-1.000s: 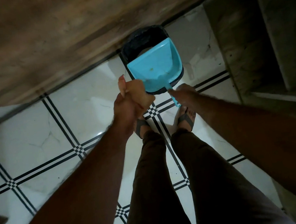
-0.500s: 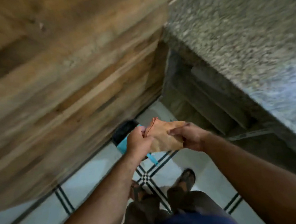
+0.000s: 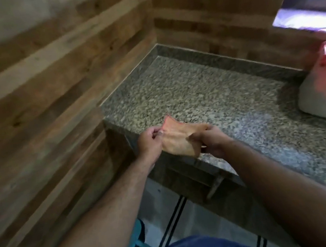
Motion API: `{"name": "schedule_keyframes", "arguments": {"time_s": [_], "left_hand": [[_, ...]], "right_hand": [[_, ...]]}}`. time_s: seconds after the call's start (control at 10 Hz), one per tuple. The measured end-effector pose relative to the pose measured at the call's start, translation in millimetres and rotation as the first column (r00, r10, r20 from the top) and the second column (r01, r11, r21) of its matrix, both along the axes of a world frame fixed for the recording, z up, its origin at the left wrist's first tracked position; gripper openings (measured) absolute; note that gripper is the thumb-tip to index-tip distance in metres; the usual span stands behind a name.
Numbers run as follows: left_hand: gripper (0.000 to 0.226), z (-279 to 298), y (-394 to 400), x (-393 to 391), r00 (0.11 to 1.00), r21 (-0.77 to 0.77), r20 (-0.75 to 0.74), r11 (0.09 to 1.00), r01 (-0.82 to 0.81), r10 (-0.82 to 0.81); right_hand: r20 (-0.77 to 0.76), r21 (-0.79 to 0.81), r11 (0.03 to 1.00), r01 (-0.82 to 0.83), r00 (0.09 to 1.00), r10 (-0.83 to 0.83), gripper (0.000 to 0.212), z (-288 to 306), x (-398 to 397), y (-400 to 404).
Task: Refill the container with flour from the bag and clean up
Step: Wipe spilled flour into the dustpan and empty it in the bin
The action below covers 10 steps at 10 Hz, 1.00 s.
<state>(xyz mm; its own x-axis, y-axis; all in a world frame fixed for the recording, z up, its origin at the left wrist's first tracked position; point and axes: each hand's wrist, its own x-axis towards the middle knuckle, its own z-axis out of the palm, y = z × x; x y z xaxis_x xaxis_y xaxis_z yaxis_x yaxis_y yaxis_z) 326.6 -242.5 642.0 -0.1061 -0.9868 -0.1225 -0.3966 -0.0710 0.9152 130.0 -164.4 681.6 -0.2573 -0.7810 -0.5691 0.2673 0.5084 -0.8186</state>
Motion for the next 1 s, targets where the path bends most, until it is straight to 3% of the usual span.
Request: {"name": "schedule_keyframes", "arguments": {"time_s": [0.1, 0.2, 0.3, 0.4, 0.5, 0.6, 0.7, 0.9, 1.0], "left_hand": [[0.021, 12, -27, -28, 0.994, -0.045, 0.101, 0.998, 0.044, -0.039], [0.038, 10, -48, -42, 0.953, 0.0, 0.285, 0.994, 0.112, -0.107], [0.033, -12, -59, -45, 0.756, -0.043, 0.586, 0.92, 0.389, -0.292], [0.035, -42, -67, -40, 0.419, 0.112, 0.766, 0.743, 0.66, -0.487], [0.034, -56, -74, -36, 0.218, 0.167, 0.839, 0.618, 0.768, -0.499], [0.034, -59, -82, -35, 0.182, 0.117, 0.865, 0.542, 0.832, -0.467], [0.03, -69, -91, -31, 0.16, 0.088, 0.883, 0.49, 0.867, -0.442], [0.029, -62, -99, -35, 0.126, 0.092, 0.86, 0.392, 0.915, -0.495], [0.024, -43, -109, -65, 0.18, 0.066, 0.814, 0.396, 0.916, -0.552]], "right_hand": [[0.019, 0.012, 0.999, 0.03, 0.999, -0.03, 0.049, -1, -21, -17], [-0.193, 0.077, 0.997, 0.001, 0.981, 0.014, 0.088, -16, -30, -23], [-0.633, 0.163, 0.972, -0.17, 0.737, 0.235, 0.078, -39, -26, -21], [-0.818, 0.356, 0.816, -0.455, 0.27, 0.507, 0.039, -65, -20, -22], [-0.765, 0.537, 0.651, -0.536, 0.016, 0.644, 0.038, -82, -20, -25], [-0.764, 0.576, 0.613, -0.54, -0.088, 0.639, 0.046, -83, -22, -30], [-0.749, 0.643, 0.547, -0.536, -0.289, 0.597, 0.056, -85, -23, -32], [-0.752, 0.644, 0.562, -0.52, -0.293, 0.591, 0.065, -74, -26, -22], [-0.788, 0.608, 0.646, -0.462, -0.247, 0.564, 0.067, -60, -41, -11]]}}
